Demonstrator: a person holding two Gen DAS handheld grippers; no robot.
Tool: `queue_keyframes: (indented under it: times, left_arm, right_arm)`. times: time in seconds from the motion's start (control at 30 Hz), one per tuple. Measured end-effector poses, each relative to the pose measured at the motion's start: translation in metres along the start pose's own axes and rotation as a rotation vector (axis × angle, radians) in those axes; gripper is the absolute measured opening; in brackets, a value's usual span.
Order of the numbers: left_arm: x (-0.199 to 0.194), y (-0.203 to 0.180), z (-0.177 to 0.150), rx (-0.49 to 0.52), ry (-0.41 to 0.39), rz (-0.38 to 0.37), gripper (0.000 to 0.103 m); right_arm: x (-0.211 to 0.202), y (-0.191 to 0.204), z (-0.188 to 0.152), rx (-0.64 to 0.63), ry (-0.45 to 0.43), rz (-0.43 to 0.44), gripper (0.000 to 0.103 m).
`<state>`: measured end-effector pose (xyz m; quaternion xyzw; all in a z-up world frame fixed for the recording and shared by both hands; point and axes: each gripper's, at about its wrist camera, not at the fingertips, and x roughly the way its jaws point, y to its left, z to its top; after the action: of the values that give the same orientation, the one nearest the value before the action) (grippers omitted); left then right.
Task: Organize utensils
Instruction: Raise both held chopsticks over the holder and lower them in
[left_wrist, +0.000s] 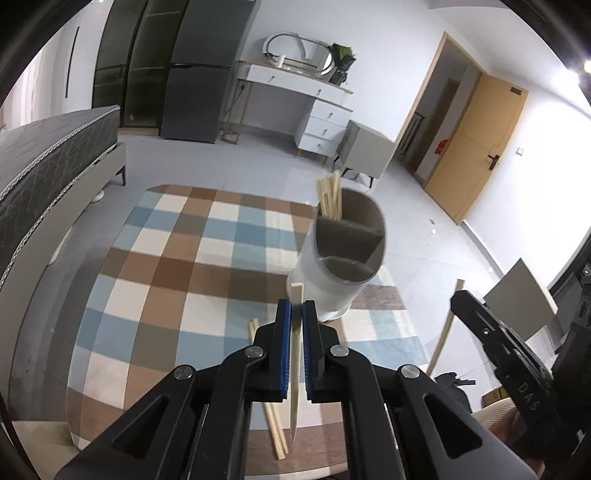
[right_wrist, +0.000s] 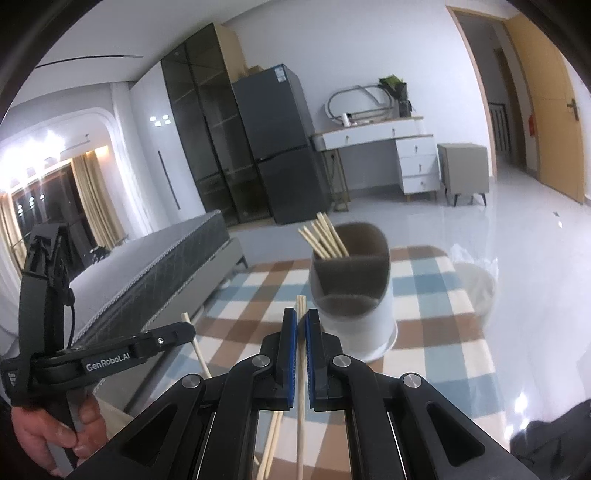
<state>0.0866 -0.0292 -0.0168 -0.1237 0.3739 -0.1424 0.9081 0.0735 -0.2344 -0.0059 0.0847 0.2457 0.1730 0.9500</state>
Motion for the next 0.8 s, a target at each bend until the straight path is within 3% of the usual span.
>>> queue_keyframes:
  times: [0.33, 0.6, 0.8]
  left_arm:
    - [-0.007, -0.023, 0.049, -0.001, -0.056, -0.094, 0.001]
    - [-0.002, -0.039, 0.112, -0.025, -0.157, -0.16, 0.001]
    - [0.022, -0.036, 0.144, -0.069, -0.206, -0.18, 0.001]
  right_arm:
    - [0.0, -0.007, 0.044, -0.047, -0.082, -0.008, 0.004]
    - [0.009, -0.019, 0.117, -0.146, -0.232, -0.016, 0.004]
    - [0.036, -0.019, 0.151, -0.213, -0.319, -0.019, 0.004]
